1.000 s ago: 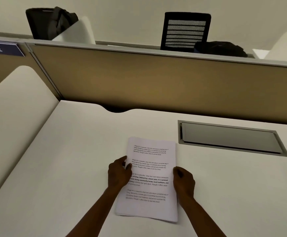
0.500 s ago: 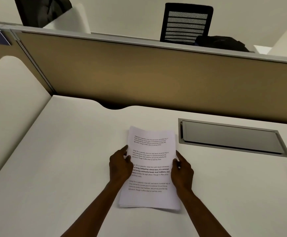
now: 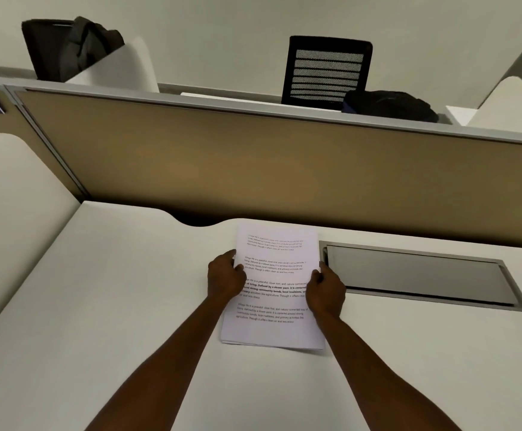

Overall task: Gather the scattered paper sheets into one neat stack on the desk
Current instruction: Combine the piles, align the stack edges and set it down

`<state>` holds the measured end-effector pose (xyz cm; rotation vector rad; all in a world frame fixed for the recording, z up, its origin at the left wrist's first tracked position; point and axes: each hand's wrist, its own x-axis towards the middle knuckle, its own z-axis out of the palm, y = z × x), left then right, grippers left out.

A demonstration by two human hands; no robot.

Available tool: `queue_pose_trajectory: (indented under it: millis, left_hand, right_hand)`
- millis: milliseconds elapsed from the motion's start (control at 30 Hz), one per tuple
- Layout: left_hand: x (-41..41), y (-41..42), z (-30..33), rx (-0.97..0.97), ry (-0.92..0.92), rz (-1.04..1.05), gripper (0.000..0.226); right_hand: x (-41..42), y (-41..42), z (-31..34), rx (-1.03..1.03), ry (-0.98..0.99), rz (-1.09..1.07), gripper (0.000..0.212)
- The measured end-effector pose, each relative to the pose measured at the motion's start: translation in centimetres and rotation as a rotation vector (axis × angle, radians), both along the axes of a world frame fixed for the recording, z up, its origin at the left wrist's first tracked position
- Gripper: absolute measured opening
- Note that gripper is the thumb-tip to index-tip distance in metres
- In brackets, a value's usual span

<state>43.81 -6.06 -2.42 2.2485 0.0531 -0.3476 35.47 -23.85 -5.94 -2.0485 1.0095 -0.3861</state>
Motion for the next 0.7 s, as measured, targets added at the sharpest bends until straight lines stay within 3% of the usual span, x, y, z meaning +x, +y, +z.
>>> queue_pose_trajectory:
  millis: [167, 400, 700]
  left_hand:
    - [-0.2, -1.2, -0.6, 0.061, 0.006, 0.041, 0.059]
    - [-1.2, -1.7, -1.2, 0.081, -0.043, 0.064, 0.060]
    - [-2.1, -1.8, -1.2, 0.077, -0.043, 0.062, 0.064]
  right_hand:
    - [-0.5, -0.9, -1.5, -0.111, 0.109, 0.047, 0.023]
    - [-1.0, -0.1, -0.8, -0.109, 0.068, 0.047, 0.039]
    - [-1.4, 0.6, -0.9, -0.129, 0.085, 0.063, 0.032]
